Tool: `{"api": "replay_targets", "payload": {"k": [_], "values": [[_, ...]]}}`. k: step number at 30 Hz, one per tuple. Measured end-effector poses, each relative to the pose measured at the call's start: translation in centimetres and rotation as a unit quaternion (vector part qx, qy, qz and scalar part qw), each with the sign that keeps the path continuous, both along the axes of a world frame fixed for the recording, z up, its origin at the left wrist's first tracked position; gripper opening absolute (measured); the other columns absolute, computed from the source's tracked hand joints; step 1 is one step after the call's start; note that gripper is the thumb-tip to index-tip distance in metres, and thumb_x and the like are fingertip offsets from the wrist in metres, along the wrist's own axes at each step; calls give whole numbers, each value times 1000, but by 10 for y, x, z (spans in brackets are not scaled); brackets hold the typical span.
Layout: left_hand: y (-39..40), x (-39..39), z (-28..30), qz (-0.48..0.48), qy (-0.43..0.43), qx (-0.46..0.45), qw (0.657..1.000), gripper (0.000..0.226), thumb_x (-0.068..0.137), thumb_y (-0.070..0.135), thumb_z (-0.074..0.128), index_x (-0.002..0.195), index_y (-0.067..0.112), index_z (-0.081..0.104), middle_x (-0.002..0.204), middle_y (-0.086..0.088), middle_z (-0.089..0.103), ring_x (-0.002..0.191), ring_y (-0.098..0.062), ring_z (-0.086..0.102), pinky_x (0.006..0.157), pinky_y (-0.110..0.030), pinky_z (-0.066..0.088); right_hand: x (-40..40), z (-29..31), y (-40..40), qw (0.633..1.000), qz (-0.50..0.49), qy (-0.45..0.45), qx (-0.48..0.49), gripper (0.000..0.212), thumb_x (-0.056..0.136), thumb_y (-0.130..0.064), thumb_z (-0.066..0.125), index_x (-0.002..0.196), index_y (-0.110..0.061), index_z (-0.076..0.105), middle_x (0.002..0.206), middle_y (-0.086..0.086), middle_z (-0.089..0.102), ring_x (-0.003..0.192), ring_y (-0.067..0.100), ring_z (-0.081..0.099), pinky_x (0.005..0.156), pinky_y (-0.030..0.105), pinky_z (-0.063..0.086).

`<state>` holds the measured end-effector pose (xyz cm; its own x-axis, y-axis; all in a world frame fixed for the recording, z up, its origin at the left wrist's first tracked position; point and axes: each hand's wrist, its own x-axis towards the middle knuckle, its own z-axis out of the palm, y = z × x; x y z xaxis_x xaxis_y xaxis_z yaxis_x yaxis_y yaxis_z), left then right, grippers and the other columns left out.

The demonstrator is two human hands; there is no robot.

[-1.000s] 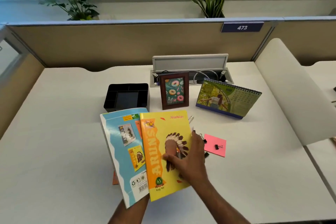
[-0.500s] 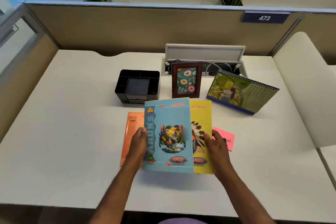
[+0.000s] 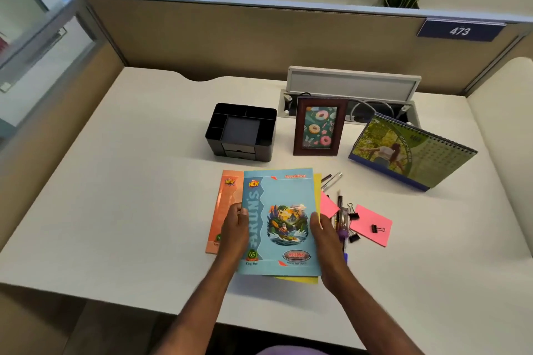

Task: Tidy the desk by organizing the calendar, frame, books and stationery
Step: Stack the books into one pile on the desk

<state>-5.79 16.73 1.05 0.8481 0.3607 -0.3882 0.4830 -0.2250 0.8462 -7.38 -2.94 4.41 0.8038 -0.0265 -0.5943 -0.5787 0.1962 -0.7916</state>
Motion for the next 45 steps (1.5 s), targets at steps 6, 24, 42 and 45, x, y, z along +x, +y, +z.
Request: {"api": "replay_targets", "payload": {"k": [6,24,42,45], "values": [[26,2,-11,3,1,101,995,20,101,24,49,101,10,62,97,-9,65,93,-31,62,77,-37,46,-1,-8,0,997,35,-59,-48,28,99,-14,53,123,-29,55,114,0,71,92,20,73,74,41,60],[79,31,-25,10,162,81,983,33,86,21,75,110,2,63,108,-16,71,82,-27,67,62,-30,51,-6,-26,-15,999,14,-30,-20,33,100,-17,52,130,-30,53,115,0,71,95,26,72,75,44,60],[71,-18,21,81,-31,-227,970,56,69,55,82,105,13,71,95,-14,76,81,-29,71,71,-36,58,14,-31,55,994,98,-43,25,30,102,-20,49,130,-26,51,125,5,67,105,26,69,91,53,54],[82,-21,20,54,-46,-216,974,76,51,58,90,106,10,70,98,-16,76,79,-29,73,67,-35,60,16,-29,56,990,121,-65,10,31,100,-19,52,130,-28,49,127,7,65,104,25,69,88,51,56]]}}
